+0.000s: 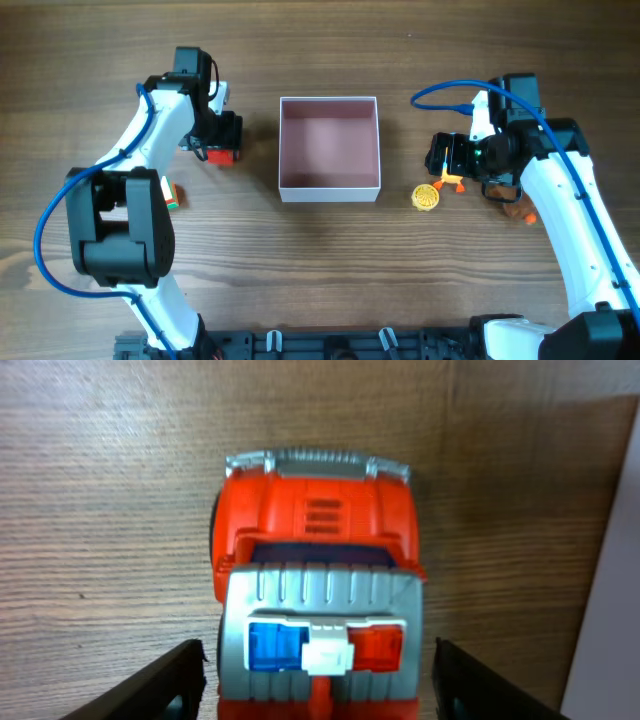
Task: Pack container
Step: 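Move left gripper down onto the red fire truck and grasp it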
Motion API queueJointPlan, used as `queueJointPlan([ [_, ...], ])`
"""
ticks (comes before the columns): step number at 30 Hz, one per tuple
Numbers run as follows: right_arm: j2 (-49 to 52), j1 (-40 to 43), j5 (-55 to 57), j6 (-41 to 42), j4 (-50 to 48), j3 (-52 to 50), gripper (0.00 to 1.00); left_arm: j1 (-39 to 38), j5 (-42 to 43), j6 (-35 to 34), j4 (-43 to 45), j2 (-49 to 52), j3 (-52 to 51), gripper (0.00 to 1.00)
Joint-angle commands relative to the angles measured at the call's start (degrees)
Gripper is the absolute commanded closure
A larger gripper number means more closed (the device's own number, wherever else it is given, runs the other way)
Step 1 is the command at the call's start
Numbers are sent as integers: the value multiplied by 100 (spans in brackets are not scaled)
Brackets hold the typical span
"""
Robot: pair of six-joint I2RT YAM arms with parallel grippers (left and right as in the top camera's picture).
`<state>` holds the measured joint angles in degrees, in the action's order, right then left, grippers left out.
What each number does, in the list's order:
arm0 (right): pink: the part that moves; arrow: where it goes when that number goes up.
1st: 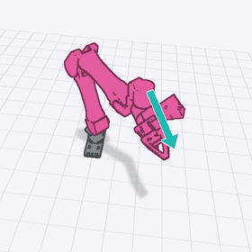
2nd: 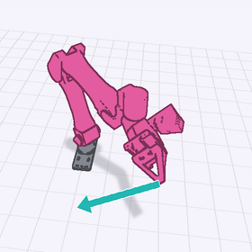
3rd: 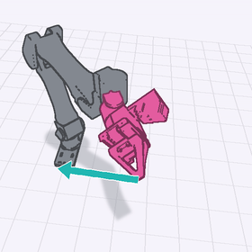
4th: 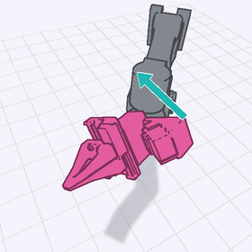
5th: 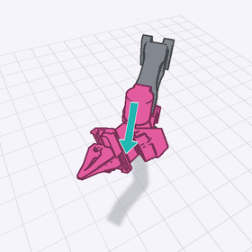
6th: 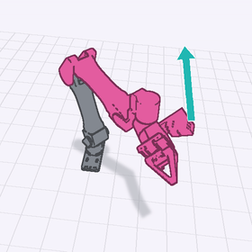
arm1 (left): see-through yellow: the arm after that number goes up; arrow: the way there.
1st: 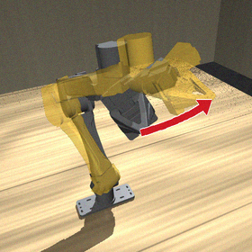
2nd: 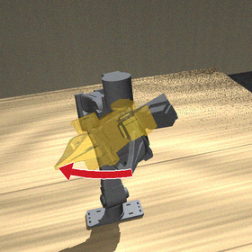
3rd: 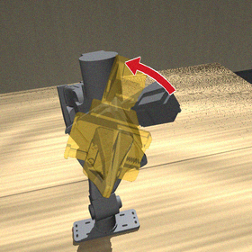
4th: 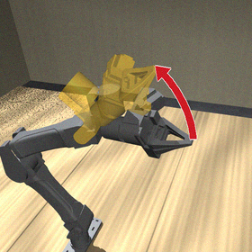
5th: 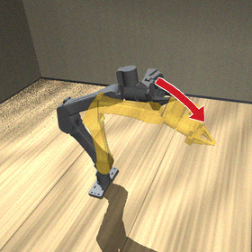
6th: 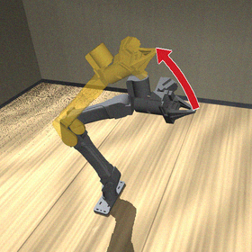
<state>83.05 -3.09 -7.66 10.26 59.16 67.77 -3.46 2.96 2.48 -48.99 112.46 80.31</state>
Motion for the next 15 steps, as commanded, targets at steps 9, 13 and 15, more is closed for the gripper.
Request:
queueJointPlan([
  [9, 37, 22, 81, 15, 9, 114, 0, 0, 42, 7, 179, 103, -243, 38],
  [13, 37, 22, 83, 15, 7, 114, 0, 0, 42, 7, 350, 103, -243, 38],
  [15, 37, 22, 83, 15, 2, 114, 0, 0, 42, 7, 380, 103, -243, 43],
])
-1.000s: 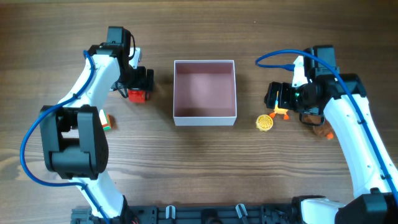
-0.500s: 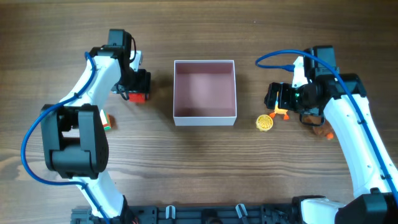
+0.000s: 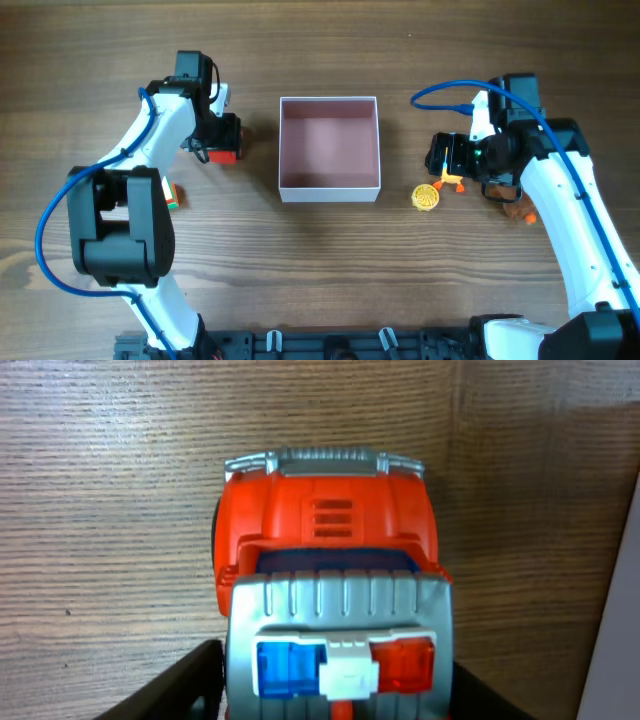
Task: Pack container
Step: 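Move left gripper down onto the red fire truck and grasp it, then carry the red truck into the box and release it with left gripper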
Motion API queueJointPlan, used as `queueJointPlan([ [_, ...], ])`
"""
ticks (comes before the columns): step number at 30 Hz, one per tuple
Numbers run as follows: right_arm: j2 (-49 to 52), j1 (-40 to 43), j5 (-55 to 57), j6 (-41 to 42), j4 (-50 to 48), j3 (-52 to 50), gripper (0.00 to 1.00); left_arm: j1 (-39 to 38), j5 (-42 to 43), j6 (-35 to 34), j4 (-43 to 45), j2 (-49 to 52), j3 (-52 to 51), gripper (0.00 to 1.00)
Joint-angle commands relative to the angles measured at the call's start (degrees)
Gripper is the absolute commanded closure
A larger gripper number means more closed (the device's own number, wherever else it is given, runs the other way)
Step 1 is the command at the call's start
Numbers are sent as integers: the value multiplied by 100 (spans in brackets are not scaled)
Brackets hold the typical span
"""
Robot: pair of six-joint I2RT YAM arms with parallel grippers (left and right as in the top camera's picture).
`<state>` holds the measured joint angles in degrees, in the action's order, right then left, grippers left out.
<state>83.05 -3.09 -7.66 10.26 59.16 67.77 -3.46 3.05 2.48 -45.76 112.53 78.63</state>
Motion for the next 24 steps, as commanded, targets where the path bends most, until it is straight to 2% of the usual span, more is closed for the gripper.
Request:
queueJointPlan([
  [1, 37, 22, 83, 15, 0, 114, 0, 0, 33, 7, 63, 96, -74, 45],
  [11, 37, 22, 81, 17, -2, 114, 0, 0, 33, 7, 101, 83, -72, 78],
  [15, 37, 22, 87, 17, -116, 114, 0, -52, 33, 4, 35, -168, -50, 89],
  [20, 9, 22, 494, 188, -188, 140, 0, -343, 33, -13, -7, -1331, -50, 96],
  [24, -2, 22, 490, 170, -188, 140, 0, -807, -168, -321, -50, -2568, -50, 96],
])
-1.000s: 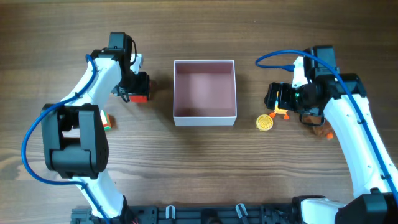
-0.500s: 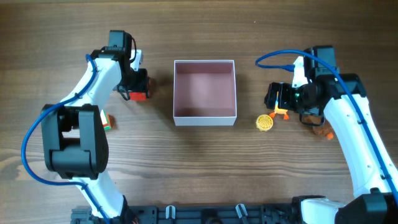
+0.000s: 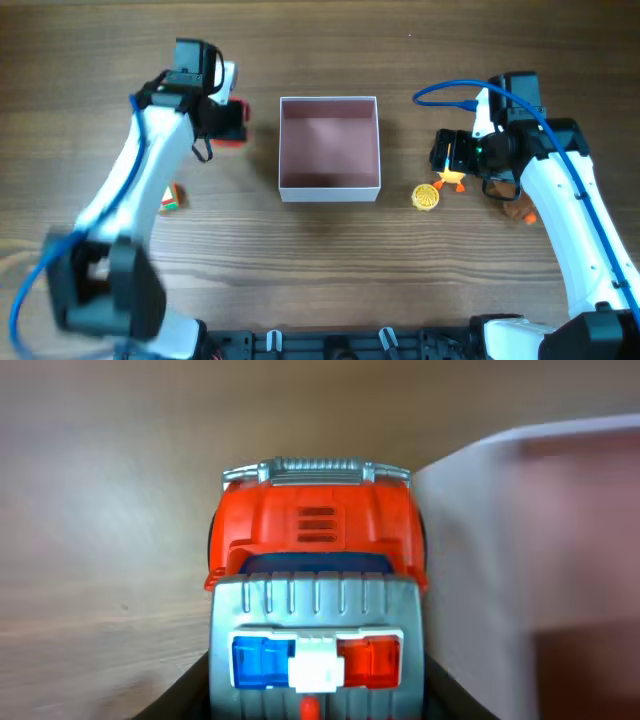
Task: Pack container
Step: 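Carry the red truck into the box and release it with left gripper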
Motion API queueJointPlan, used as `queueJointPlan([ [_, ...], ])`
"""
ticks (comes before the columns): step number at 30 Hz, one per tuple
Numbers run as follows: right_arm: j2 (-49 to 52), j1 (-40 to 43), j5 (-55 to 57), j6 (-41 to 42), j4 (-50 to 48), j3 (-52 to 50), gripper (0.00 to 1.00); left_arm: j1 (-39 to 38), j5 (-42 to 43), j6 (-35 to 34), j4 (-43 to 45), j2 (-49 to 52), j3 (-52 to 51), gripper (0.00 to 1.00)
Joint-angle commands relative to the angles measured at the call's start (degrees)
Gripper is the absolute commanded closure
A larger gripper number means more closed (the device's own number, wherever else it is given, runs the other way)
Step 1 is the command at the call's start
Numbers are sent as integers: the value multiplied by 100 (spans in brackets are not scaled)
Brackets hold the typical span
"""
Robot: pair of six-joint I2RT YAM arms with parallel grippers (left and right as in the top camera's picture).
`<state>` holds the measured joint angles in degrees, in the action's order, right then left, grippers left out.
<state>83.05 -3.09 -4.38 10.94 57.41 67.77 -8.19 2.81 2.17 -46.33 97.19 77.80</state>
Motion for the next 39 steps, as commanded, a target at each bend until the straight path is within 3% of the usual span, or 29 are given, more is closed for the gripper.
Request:
queueJointPlan([
  [1, -2, 22, 160, 105, -11, 140, 0, -481, -140, -332, 50, -1279, 33, 96],
  [6, -2, 22, 157, 109, -13, 140, 0, -1228, -133, -605, 308, -1491, 28, 96],
  [11, -2, 22, 155, 107, 13, 140, 0, -1891, -138, -719, 684, -557, 22, 96],
  [17, -2, 22, 157, 105, 57, 140, 0, -1893, -162, -761, 916, 697, 24, 96],
  [20, -2, 22, 157, 105, 79, 140, 0, -1893, -573, -761, 914, 1117, 22, 96],
  [27, -2, 22, 157, 101, 136, 140, 0, -1893, -850, -765, 1043, 1213, 22, 90],
  [29, -2, 22, 157, 101, 138, 140, 0, -1893, -848, -765, 1043, 1213, 22, 82],
  [30, -2, 22, 157, 103, 136, 140, 0, -1899, -848, -765, 1043, 1213, 22, 71],
  [32, -2, 22, 157, 101, 136, 140, 0, -1897, -848, -765, 1043, 1213, 22, 67],
  [34, -2, 22, 160, 92, 138, 140, 0, -1899, -846, -763, 1047, 1213, 22, 49],
  [36, -2, 22, 160, 50, 138, 140, 0, -1899, -846, -765, 1049, 1213, 22, 46],
  [37, -2, 22, 157, 4, 138, 140, 0, -1899, -846, -765, 1064, 1213, 22, 37],
  [39, -2, 22, 160, -44, 138, 140, 0, -1899, -844, -765, 1084, 1213, 22, 31],
])
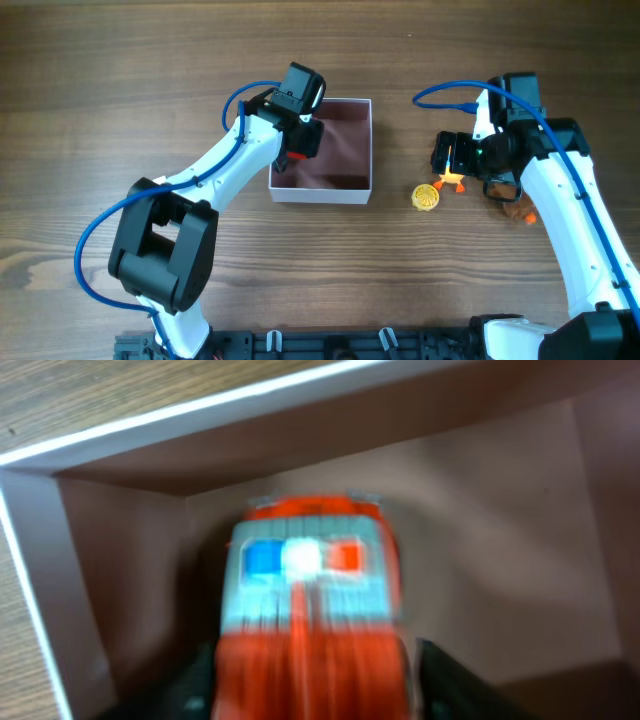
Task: Pack container
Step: 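Carry the red truck into the box and release it with left gripper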
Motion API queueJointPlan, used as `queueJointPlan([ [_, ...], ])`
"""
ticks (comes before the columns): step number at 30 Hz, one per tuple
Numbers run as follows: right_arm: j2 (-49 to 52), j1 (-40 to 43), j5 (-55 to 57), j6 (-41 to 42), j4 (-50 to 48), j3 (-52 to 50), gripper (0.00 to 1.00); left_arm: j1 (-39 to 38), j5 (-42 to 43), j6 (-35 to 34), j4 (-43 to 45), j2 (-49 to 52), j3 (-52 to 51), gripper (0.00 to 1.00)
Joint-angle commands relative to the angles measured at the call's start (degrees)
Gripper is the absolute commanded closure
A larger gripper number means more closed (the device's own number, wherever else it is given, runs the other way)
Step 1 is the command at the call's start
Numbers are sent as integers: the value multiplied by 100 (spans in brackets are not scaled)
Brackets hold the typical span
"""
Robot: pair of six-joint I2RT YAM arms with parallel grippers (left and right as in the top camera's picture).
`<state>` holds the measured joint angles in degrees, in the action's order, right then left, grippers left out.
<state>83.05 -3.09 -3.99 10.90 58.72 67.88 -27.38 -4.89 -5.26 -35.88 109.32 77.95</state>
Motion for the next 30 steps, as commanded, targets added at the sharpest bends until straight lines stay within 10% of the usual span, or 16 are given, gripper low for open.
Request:
queueJointPlan([
  [1, -2, 22, 120, -39, 4, 129, 0, 20, -74, -20, 42, 0, 7, 29],
  [10, 0, 22, 120, -39, 2, 129, 0, -142, -81, -11, 33, -247, 17, 0],
  [20, 0, 22, 120, -39, 9, 127, 0, -616, 42, 52, -297, -946, -2, 1],
  [30, 0, 22, 118, -37, 48, 127, 1, -616, 529, 55, -107, 146, -2, 49],
])
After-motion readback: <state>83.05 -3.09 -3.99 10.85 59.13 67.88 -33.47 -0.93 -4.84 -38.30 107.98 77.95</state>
